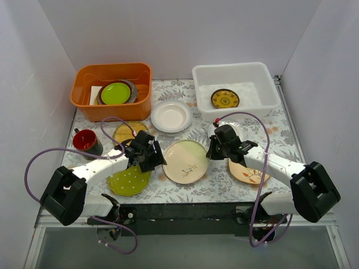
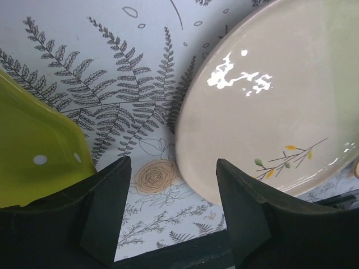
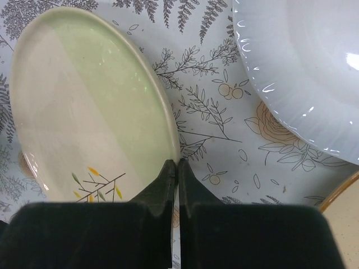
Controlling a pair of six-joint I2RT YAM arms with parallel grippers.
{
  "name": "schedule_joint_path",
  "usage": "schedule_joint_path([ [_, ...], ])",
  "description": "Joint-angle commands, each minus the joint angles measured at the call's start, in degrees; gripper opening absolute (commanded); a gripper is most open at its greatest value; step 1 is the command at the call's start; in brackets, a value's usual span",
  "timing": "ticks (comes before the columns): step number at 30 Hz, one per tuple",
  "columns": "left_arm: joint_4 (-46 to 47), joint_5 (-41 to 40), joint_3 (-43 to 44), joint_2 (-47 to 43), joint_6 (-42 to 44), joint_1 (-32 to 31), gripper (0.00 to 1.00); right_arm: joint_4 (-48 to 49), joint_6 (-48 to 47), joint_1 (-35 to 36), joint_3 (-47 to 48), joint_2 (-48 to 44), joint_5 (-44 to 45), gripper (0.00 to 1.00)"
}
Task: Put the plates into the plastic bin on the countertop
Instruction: Pick up the plate at the center of the board.
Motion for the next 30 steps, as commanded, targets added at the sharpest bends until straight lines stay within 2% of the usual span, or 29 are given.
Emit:
schedule_joint_path([
  [1,6.8,3.0,-2.9,-2.1,1.0,-0.1,0.61,-0.3,-1.8,0.0,3.8,-4.2,0.9,0.01],
  [14,14.6,2.5,-6.0,-2.6,1.3,-0.7,0.61,-0.6,-3.6,-0.4,3.7,-5.7,-1.5,0.01],
  [20,15.9,3.2,-7.0,-0.2,0.5,-0.9,0.55,-1.4,-4.0,-1.3,3.7,-7.7,-1.3,0.01],
  [24,16.0,0.2,-5.3,-1.5,0.0,-4.3,0.36,-1.9,-4.0,-1.5,3.7,-8.3,-1.3,0.01],
  [25,15.2,-1.0,-4.8,-1.6,-0.4,-5.1,0.29,-1.7,-4.0,-1.5,3.7,-8.3,-1.4,0.01],
  [27,13.5,-4.0,-3.5,-0.2,-0.7,-6.7,0.24,-1.7,-3.9,-1.5,3.7,-8.2,-1.6,0.01],
  [30,11.5,-5.2,-1.5,2.4,-1.1,-8.1,0.09,-1.6,-3.9,-1.5,3.7,-8.1,-1.8,0.01],
])
